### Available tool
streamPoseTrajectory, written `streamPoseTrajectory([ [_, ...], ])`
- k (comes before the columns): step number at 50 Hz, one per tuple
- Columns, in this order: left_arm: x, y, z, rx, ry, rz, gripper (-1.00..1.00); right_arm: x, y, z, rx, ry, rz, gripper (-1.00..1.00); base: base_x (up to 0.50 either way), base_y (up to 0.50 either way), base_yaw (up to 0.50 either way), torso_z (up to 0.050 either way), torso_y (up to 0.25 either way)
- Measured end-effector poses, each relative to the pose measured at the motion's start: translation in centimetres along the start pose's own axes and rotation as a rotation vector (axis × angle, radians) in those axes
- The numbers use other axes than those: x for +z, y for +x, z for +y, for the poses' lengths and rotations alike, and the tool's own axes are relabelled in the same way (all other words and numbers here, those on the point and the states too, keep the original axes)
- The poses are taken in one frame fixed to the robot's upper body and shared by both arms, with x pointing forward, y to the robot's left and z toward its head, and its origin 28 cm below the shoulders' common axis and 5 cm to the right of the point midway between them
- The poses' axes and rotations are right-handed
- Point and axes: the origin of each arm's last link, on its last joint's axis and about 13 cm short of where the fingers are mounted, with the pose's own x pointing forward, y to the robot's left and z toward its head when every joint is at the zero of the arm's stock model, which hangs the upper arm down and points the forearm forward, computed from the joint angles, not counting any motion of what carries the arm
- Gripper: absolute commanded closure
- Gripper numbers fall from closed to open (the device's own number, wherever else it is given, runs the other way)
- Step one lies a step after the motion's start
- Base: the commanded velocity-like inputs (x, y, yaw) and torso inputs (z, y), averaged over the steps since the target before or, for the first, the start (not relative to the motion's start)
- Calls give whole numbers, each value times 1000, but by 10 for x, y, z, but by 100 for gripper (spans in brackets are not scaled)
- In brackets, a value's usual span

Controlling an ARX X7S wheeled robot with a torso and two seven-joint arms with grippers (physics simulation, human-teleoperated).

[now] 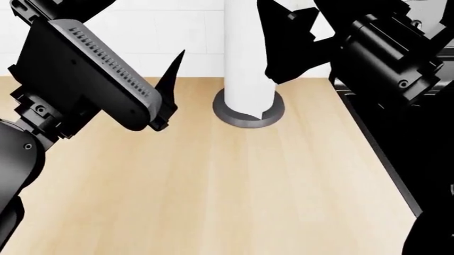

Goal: Pick the cherry, apricot from the counter and place them in the cabinet. Then close the cabinet.

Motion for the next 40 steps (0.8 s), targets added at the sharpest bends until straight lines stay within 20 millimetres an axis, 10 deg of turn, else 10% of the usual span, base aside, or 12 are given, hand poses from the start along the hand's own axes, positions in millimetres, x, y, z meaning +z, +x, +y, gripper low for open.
streamPoseTrajectory([
  [40,0,0,1,-4,9,2,-100,-27,-26,-2,-6,9,164,-100,0,-35,0,0,0],
])
